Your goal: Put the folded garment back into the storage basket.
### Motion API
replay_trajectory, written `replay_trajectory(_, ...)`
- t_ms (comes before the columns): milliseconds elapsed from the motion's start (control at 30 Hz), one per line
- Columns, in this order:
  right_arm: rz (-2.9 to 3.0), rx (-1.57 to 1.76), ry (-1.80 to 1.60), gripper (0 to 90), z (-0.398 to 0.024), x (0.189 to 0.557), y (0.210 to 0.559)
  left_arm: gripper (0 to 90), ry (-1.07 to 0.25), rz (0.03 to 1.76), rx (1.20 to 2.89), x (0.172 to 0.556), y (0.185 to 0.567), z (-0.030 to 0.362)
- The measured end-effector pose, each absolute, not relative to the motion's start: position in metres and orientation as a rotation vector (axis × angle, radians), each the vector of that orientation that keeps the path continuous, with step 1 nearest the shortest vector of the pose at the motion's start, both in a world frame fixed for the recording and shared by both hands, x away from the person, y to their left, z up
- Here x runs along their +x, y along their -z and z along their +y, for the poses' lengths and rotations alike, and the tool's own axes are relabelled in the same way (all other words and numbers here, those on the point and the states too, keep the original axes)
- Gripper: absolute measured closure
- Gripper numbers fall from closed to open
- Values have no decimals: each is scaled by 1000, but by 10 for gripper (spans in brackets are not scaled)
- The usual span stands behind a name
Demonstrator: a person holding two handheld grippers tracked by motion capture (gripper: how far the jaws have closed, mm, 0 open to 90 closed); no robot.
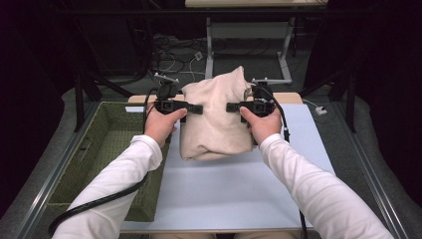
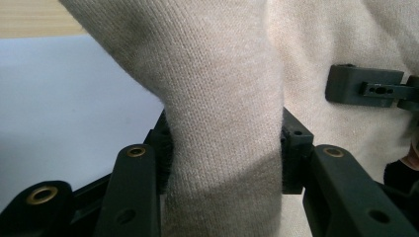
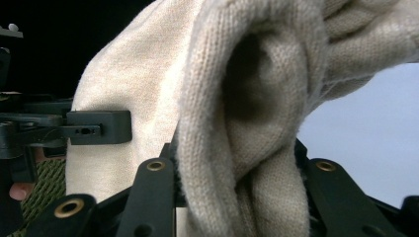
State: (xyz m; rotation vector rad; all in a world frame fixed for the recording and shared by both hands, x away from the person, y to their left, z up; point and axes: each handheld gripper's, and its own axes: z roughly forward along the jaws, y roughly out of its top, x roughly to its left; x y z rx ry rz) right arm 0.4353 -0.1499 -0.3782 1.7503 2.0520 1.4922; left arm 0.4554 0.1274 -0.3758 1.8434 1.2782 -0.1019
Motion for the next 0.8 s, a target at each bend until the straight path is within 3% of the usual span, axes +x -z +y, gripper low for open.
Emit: replay_trajectory(800,2123,1723,-1508,620,-108,434,367,561,119,1324,1872,451,358,170)
